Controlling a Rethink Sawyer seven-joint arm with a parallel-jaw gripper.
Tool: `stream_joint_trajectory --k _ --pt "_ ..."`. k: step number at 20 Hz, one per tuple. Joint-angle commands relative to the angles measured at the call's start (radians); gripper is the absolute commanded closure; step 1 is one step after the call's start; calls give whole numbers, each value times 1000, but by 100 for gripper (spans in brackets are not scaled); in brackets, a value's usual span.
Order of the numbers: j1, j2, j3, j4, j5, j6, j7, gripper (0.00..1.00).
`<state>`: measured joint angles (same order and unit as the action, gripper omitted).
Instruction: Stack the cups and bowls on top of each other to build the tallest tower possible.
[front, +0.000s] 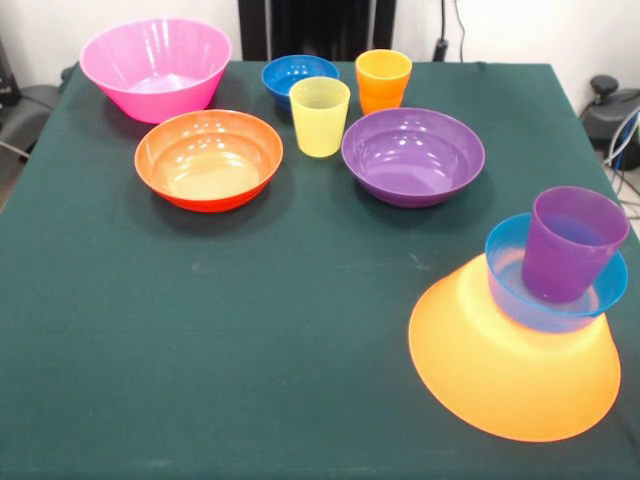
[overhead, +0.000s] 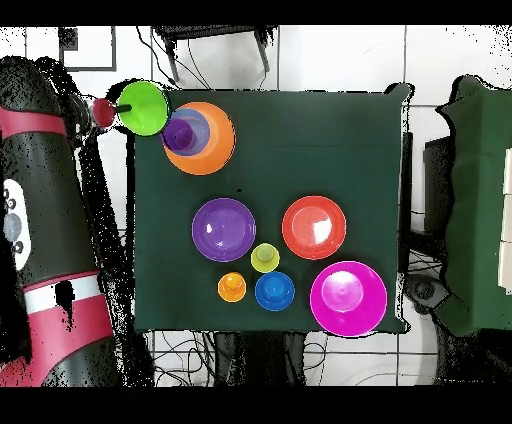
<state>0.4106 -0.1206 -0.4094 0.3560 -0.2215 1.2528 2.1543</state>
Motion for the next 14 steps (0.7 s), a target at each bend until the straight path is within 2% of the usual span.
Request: stream_joint_trajectory --k 1,4,14 --pt "25 -76 9 246 -78 -71 -188 100" --pt "31 -84 4 274 -82 -94 -177 100" --pt "18 -124 20 400 -93 -261 -167 100"
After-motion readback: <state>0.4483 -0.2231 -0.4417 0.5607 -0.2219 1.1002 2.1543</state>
